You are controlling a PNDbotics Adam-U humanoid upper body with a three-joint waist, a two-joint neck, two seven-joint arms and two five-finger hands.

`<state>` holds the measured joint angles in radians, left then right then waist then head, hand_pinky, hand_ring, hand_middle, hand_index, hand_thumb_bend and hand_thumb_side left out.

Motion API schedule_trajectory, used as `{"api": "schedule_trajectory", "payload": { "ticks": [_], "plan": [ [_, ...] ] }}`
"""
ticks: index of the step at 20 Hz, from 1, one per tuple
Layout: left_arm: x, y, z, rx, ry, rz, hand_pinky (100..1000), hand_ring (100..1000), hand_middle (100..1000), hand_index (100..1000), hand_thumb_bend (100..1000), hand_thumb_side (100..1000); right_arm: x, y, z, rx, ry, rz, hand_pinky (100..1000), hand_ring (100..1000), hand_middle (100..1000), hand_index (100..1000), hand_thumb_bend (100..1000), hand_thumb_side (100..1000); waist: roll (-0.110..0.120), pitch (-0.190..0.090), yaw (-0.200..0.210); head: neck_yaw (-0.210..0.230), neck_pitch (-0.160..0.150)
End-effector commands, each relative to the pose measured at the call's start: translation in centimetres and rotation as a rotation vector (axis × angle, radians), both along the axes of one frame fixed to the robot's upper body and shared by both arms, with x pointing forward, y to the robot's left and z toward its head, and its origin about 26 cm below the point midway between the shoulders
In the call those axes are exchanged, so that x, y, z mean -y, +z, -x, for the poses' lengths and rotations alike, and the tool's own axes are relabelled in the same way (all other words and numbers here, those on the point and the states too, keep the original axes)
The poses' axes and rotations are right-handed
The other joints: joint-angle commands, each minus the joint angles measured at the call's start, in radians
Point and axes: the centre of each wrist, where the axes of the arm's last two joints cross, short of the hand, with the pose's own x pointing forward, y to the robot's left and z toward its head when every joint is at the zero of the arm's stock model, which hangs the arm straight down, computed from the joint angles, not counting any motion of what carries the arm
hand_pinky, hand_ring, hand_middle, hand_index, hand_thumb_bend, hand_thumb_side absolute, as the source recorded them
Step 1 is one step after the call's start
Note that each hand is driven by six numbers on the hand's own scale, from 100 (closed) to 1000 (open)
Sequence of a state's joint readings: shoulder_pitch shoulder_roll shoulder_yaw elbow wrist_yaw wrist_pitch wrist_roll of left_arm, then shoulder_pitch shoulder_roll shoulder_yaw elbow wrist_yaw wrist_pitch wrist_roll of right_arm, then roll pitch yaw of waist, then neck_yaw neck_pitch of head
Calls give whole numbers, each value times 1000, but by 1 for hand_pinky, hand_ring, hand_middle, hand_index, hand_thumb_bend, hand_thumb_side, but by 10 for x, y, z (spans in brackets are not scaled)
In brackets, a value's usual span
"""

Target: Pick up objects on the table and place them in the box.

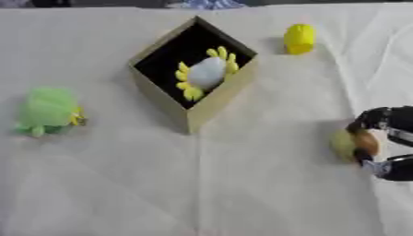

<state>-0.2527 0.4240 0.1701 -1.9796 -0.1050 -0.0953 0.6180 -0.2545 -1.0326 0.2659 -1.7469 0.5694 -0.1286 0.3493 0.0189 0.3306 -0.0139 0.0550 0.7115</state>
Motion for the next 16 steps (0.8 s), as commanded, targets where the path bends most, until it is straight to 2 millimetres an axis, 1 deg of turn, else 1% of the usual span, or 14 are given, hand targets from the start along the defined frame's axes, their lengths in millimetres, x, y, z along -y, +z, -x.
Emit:
{"api": "schedule_trajectory", "payload": {
  "ticks": [1,4,9,12,16],
  "plan": [
    [-1,10,3,30,-4,-24,786,717,676,808,299,586,-1,10,0,58,-2,-7,858,731,460,629,100,161,-3,-18,-3,3,-7],
    [-1,9,3,29,-4,-25,786,718,676,808,299,586,-4,11,1,90,-4,-48,851,702,428,606,100,145,-3,-19,-5,4,-8],
    [-1,9,3,31,1,-26,785,718,677,808,299,585,-8,18,6,135,-10,-118,845,678,395,568,100,157,-5,-22,-11,8,-7],
    [-2,9,4,31,3,-26,785,719,677,808,299,586,-13,28,10,167,2,-140,842,671,388,560,100,153,-6,-25,-17,11,-6],
    [-2,9,4,31,5,-29,785,719,677,809,299,584,-22,46,15,225,32,-150,842,671,388,562,100,149,-8,-29,-24,15,-5]
  ]
}}
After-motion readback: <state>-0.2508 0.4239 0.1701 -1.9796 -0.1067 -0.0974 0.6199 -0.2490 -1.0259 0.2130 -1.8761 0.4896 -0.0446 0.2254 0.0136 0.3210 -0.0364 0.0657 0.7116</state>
